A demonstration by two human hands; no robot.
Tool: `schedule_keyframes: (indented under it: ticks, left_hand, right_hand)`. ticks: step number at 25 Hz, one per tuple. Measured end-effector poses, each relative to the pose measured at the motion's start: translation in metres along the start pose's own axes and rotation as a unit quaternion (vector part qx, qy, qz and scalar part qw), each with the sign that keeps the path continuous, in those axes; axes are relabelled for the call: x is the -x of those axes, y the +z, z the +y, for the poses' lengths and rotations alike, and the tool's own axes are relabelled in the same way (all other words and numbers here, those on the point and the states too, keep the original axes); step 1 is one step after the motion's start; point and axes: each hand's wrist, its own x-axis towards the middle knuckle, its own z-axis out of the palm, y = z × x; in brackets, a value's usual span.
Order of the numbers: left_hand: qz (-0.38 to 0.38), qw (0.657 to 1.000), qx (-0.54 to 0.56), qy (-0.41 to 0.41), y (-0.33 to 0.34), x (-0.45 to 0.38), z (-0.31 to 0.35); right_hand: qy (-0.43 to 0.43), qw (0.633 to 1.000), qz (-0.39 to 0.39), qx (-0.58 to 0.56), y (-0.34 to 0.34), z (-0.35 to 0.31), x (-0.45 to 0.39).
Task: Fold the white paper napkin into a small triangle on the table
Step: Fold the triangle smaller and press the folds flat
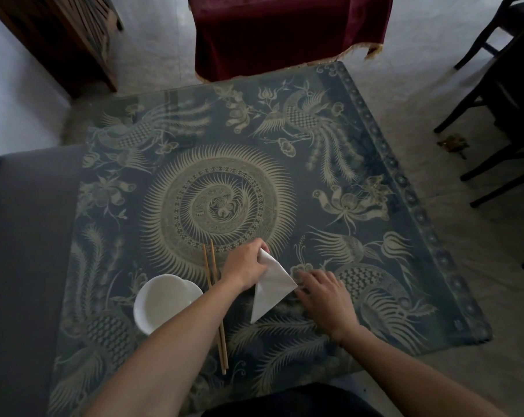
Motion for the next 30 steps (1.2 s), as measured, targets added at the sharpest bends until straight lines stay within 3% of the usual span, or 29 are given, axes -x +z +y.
schedule_keyframes:
  ticks: [3, 12, 30]
  left_hand:
    - [0.012, 0.999, 0.041, 0.002, 0.002, 0.003, -0.005]
    - [-0.002, 0.990, 0.136, -0.042, 0.004, 0.007, -0.017]
    - [0.030, 0.988, -0.041, 0.143, 0.021, 0.060, -0.031]
  right_hand:
    - [0.048, 0.998, -0.030, -0.029, 0.001, -0.005, -0.018]
    - [0.037, 0.998, -0.045, -0.017, 0.004, -0.008, -0.046]
    - [-0.082, 0.997, 0.014, -0.005, -0.002, 0.002, -0.027]
